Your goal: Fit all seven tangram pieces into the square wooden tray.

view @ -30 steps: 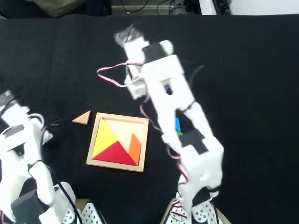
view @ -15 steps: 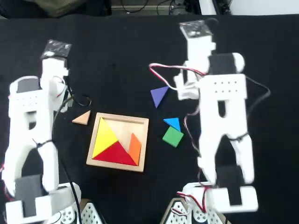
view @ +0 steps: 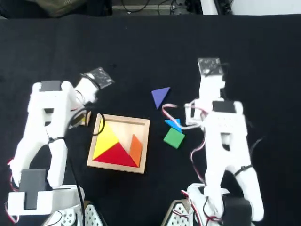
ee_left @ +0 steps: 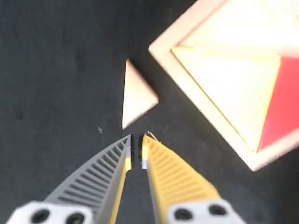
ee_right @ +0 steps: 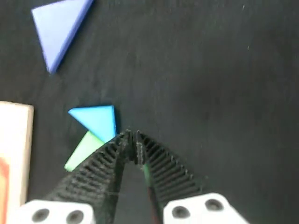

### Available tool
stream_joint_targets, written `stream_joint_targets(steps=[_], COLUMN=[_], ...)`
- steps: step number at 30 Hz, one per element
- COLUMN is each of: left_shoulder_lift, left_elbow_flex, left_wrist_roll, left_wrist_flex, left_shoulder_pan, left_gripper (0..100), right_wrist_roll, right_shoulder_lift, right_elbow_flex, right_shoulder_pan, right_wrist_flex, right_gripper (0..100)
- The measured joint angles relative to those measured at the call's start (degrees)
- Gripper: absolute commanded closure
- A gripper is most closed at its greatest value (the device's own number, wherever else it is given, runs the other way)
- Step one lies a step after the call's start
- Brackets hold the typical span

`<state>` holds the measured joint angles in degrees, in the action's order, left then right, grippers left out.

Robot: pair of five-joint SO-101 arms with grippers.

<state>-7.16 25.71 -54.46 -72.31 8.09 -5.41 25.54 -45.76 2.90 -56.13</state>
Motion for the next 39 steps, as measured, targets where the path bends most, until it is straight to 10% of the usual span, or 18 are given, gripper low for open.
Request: stream_joint_targets(steps=[9, 22, 39], left_shoulder_lift=[0.2, 0.7, 18.9], left_elbow_flex=[12.8, 13.2, -2.5], left_wrist_roll=[13.1, -6.1, -9.7], left_wrist_flex=[20.4, 22.9, 17.2], left_shoulder_pan=[-1.8, -1.7, -0.8], left_gripper=[80, 80, 80], right_wrist_roll=[0.1, 0.1, 0.1], right_shoulder_lift=[1.5, 1.5, 1.5], right_elbow_flex=[-8.4, -9.1, -9.1], right_shoulder_pan=[-1.1, -1.9, -1.9], right_wrist_flex=[11.9, 13.1, 13.1], right_gripper=[98.6, 98.6, 98.6])
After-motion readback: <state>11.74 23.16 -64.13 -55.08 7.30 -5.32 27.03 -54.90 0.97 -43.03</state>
